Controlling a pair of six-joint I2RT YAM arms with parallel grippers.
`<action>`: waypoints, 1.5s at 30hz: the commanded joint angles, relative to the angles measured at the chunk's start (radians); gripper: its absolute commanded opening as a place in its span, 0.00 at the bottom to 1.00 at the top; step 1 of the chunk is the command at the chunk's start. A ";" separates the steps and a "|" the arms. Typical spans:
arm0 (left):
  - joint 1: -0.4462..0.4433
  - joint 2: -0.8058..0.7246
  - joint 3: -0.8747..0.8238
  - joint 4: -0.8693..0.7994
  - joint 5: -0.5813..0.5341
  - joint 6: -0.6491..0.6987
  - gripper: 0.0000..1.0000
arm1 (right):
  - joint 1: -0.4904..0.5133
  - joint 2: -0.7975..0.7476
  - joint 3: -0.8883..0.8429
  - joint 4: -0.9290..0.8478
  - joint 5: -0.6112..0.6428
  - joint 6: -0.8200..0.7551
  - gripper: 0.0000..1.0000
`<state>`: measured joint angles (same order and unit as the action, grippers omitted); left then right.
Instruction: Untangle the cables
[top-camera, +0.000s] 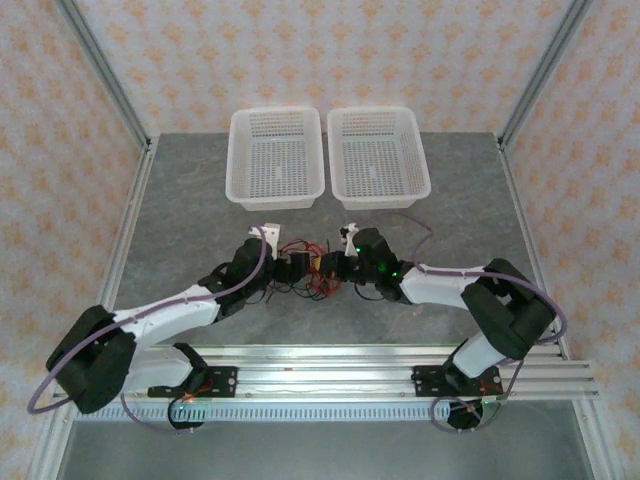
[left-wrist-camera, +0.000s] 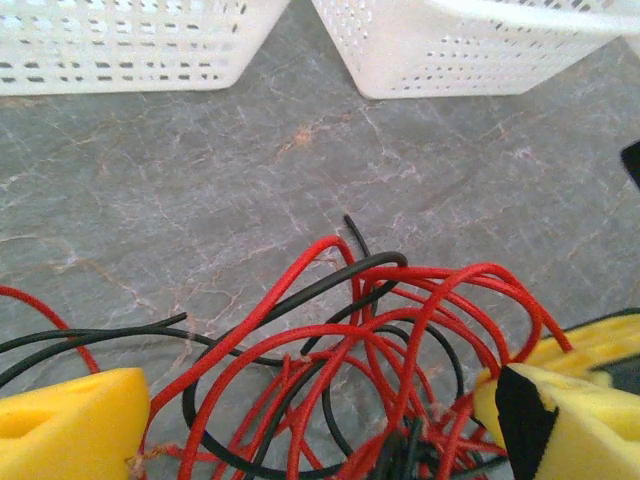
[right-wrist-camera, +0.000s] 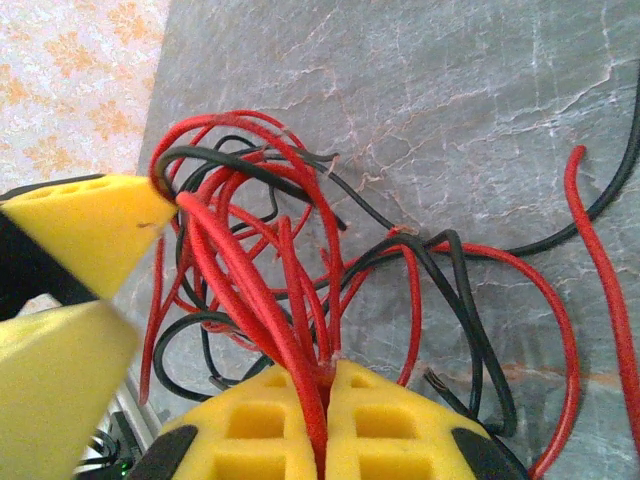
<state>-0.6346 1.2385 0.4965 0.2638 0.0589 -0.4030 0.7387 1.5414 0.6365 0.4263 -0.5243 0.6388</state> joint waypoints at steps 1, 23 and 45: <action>0.013 0.074 -0.007 0.135 0.039 0.048 0.88 | -0.002 -0.028 0.000 0.003 -0.019 -0.010 0.00; 0.018 0.114 -0.090 0.060 -0.267 -0.162 0.00 | -0.002 -0.180 -0.059 -0.213 0.396 0.168 0.08; 0.002 0.000 0.050 -0.202 -0.317 -0.194 0.47 | 0.037 -0.328 0.009 -0.571 0.471 -0.016 0.57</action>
<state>-0.6144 1.3094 0.4728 0.1596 -0.2340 -0.6365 0.7486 1.2182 0.5735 -0.0616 -0.0303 0.7044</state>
